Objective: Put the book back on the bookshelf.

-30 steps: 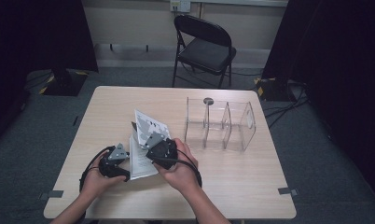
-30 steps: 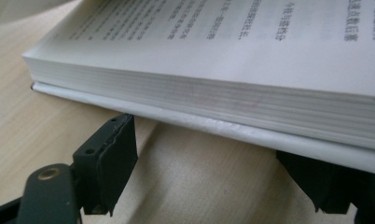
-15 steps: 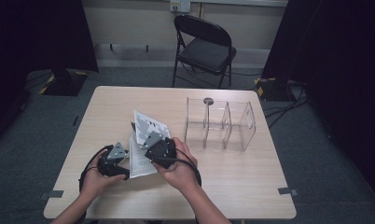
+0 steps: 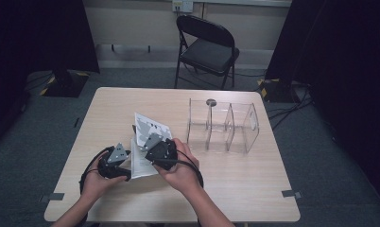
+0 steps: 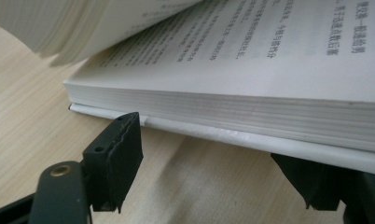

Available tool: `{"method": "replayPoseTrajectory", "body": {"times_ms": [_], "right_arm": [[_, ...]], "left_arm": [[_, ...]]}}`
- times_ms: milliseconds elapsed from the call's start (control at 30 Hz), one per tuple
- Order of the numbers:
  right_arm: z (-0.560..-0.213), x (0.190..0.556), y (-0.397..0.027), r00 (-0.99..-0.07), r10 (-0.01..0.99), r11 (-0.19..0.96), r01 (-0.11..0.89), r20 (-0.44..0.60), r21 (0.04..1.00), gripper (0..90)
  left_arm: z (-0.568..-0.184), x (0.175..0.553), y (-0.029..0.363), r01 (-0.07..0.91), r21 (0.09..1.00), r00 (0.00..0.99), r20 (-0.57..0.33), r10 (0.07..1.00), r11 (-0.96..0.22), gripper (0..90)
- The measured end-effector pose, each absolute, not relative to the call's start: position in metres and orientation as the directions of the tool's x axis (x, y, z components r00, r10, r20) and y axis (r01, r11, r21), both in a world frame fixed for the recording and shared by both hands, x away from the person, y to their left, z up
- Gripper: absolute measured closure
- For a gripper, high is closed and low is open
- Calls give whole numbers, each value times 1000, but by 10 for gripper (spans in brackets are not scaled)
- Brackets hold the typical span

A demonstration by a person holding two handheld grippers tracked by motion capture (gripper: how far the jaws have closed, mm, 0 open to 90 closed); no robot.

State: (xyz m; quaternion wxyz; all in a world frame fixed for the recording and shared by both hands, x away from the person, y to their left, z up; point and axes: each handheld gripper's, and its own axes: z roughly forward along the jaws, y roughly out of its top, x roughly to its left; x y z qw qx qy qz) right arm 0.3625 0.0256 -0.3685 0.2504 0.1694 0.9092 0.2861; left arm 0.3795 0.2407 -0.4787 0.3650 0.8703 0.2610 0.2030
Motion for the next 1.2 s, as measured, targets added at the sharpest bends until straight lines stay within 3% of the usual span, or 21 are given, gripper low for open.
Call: {"method": "replayPoseTrajectory", "body": {"times_ms": [600, 667, 1200], "right_arm": [[-352, 365, 30, -841, 396, 815, 137, -369, 564, 611], [-351, 366, 30, -844, 388, 818, 130, -371, 561, 610], [-344, 367, 40, -875, 330, 833, 95, -353, 545, 596]], "left_arm": [[-457, 372, 231, 103, 738, 811, 326, 486, -666, 247], [-457, 371, 232, 72, 731, 829, 334, 448, -678, 341], [-439, 363, 232, 16, 654, 810, 435, 394, -756, 527]]}}
